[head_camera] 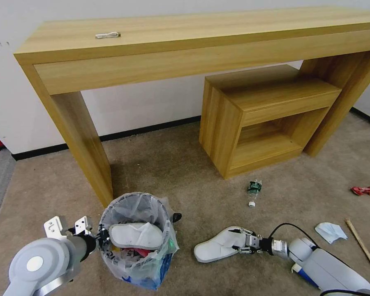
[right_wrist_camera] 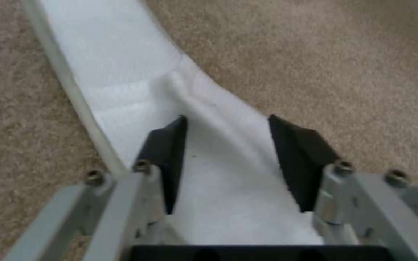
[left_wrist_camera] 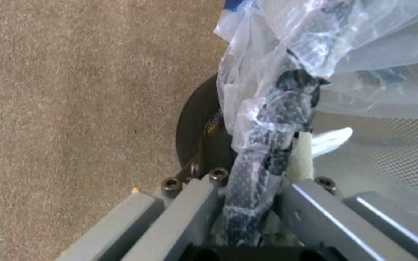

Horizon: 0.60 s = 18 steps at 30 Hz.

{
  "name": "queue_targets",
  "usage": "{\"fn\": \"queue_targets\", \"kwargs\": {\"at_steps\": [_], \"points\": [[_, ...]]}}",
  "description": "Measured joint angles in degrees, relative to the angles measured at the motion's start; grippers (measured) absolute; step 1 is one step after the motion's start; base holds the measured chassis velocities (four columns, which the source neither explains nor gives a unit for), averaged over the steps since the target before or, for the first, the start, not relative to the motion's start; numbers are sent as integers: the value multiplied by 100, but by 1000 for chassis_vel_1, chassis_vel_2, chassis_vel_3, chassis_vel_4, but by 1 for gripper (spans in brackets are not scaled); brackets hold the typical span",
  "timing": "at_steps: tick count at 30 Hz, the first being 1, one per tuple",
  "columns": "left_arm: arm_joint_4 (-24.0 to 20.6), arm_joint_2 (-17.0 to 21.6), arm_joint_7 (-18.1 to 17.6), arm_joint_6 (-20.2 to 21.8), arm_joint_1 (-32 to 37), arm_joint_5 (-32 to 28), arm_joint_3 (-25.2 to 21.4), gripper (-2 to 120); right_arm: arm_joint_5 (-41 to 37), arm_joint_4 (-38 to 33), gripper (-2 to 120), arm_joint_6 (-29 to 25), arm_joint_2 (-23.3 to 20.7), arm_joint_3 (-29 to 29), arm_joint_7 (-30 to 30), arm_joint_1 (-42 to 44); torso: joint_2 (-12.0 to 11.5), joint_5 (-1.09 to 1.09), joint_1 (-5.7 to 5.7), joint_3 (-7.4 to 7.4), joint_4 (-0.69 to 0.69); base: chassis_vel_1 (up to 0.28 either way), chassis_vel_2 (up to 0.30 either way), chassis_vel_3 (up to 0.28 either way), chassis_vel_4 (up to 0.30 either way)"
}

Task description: Pick up the trash bin and place the garbage on the floor into it.

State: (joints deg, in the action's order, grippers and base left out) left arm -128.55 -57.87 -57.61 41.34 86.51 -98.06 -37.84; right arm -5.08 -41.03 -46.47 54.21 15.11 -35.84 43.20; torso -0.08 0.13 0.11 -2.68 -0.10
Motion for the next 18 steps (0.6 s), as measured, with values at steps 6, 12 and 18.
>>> {"fn": "queue_targets", "kwargs": {"at_steps": [6,12,18], "points": [[4,-8,8,0,-13,11,16,0,-34,-44,20,0,-42,-28,11,28,0,0,0,0,0,0,0,0,0],[5,-19,16,0,-11,16,18,0,-43,-54,1,0,-50,-50,11,71,0,0,0,0,0,0,0,0,0],[12,-31,32,0,-11,27,24,0,-62,-53,0,0,-49,-38,-2,36,0,0,0,0,0,0,0,0,0]]}}
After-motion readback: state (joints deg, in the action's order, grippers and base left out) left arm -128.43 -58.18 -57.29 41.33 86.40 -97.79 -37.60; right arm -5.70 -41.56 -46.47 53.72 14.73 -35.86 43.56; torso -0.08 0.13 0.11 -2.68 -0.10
